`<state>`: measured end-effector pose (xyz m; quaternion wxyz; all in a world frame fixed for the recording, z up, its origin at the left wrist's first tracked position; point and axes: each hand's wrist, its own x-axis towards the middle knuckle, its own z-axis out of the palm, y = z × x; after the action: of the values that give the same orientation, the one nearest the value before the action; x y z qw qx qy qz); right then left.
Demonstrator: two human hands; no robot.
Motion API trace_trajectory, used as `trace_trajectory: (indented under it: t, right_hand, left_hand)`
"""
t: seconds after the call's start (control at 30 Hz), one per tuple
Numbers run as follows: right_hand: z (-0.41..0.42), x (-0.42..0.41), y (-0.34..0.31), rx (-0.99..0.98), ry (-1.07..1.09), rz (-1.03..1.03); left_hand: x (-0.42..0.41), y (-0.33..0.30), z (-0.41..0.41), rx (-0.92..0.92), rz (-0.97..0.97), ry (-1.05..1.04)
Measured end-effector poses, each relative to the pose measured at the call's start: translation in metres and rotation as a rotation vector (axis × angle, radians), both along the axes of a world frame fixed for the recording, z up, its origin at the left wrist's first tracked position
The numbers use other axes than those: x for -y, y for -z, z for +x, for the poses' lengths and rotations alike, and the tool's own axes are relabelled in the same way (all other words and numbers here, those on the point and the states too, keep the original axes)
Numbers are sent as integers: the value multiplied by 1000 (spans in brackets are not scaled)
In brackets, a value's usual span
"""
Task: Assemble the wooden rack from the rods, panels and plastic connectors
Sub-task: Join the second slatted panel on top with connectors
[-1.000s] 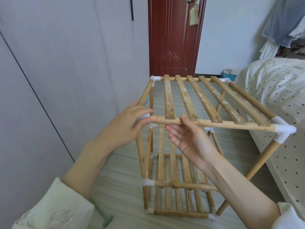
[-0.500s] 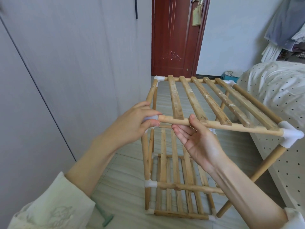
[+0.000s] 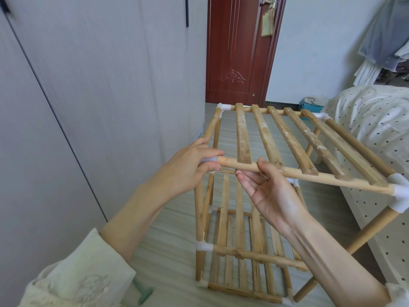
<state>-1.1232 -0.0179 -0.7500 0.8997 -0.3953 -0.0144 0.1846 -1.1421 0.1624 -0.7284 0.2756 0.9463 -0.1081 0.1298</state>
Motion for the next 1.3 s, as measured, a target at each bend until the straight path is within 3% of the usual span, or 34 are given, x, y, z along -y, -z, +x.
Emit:
trace_trajectory:
  t: [0.23,0.4,0.5,0.57,0.63,0.83,1.03,1.3]
  right_hand:
    - [0,3,4,21,-47,-6]
    - [0,4,5,57,-105,-87]
    - [0,7,3,27,-104,-108]
    - [1,10,3,-14,-74,-33]
    - [-1,11,2,-25,-32,28]
    - [7,8,-5,-229,164,251]
    - [20,-1,-2,-123,183,183]
    - [23,-14,7,-72,329,148]
  left_hand:
    - [13,-1,1,3,37,30]
    - [11,1,1,-10,-62,54]
    - [14,4,-3,16,-461,98]
    - [13,4,2,97,-818,23]
    - [13,0,10,142,-1011,-86]
    - [31,-9,35,-11,-848,-265]
    - [26,-12,54,-215,-393,-402]
    - [33,1,59,-241,-297,-491]
